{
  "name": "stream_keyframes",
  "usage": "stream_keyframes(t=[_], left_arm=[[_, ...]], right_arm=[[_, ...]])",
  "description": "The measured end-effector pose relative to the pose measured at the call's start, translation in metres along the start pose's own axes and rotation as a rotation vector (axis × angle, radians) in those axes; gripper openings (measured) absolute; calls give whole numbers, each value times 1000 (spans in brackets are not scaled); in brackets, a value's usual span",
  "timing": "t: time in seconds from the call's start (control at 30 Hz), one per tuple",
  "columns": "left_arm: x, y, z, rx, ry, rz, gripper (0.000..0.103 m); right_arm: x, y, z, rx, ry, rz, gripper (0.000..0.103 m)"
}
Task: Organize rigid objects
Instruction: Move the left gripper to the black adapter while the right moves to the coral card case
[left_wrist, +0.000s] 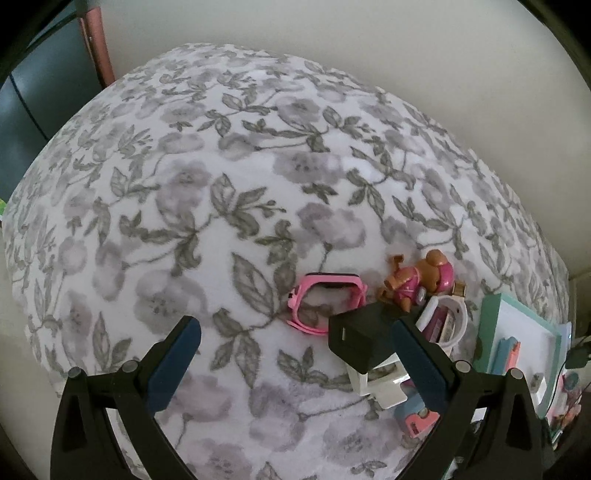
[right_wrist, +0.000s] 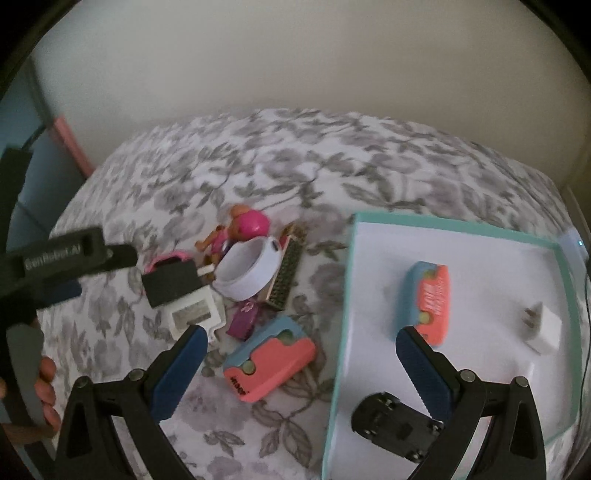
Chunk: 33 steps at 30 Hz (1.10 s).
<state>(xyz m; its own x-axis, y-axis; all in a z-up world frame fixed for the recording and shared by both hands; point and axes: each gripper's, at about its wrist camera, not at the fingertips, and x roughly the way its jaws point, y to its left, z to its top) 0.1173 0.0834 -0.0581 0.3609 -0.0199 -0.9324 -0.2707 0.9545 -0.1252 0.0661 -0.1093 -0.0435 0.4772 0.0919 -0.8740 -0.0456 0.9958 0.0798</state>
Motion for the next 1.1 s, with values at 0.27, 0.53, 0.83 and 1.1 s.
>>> stream_keyframes(t=[0.27, 0.53, 0.83, 1.1], left_arm=[[6, -2, 1, 14, 23, 11, 102], [8, -4, 2, 29, 23, 25, 102], [13, -3, 2, 29, 34, 42, 102], [14, -6, 1, 37, 41, 38, 102]], right_arm=[[22, 20, 2, -119, 40, 83, 99], [43, 31, 0, -182, 97, 99, 95], [48, 26, 5, -179, 92, 139, 94], [49, 30, -4, -215, 142, 192, 93]])
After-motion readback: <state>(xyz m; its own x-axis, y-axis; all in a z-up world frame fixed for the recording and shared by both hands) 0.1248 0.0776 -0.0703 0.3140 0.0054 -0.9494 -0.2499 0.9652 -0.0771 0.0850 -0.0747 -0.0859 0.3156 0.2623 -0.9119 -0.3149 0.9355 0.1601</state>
